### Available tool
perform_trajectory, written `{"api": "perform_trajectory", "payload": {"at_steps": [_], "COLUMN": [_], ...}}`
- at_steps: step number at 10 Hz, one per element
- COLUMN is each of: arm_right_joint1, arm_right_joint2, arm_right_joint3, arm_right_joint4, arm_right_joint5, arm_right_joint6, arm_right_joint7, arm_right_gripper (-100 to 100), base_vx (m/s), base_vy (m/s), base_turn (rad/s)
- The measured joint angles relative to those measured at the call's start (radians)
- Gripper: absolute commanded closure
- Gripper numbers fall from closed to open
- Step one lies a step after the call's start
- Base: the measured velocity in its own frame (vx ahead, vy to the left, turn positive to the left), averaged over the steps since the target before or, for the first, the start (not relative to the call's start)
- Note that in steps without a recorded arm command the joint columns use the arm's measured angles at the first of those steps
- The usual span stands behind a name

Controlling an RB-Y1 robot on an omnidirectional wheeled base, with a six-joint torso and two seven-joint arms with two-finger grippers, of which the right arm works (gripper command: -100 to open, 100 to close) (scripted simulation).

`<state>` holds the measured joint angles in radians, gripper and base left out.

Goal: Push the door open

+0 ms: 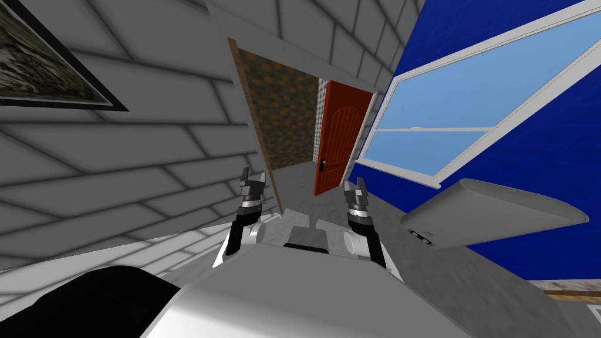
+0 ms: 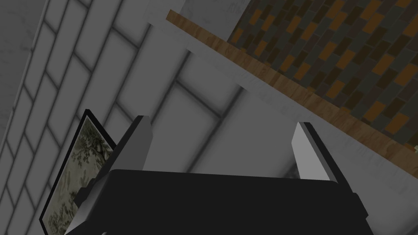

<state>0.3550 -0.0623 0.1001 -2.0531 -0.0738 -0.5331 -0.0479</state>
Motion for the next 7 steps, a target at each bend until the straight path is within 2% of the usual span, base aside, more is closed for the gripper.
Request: {"api": "perform_trajectory", "payload": {"at_steps": [6, 7], "arm_right_joint1": [-0.084, -0.098], "arm_right_joint2": [-0.014, -0.017], "arm_right_joint3": [0.013, 0.016], "arm_right_joint4": [0.123, 0.154], "arm_right_joint5": [0.006, 0.007], "arm_right_joint6": [0.022, 0.017], "arm_right_joint7": [-0.018, -0.022], "arm_right_gripper": [-100, -100], "base_vx": [0.089, 0.092], "base_vy": [-0.089, -0.094], "base_turn": [0.045, 0.05]}}
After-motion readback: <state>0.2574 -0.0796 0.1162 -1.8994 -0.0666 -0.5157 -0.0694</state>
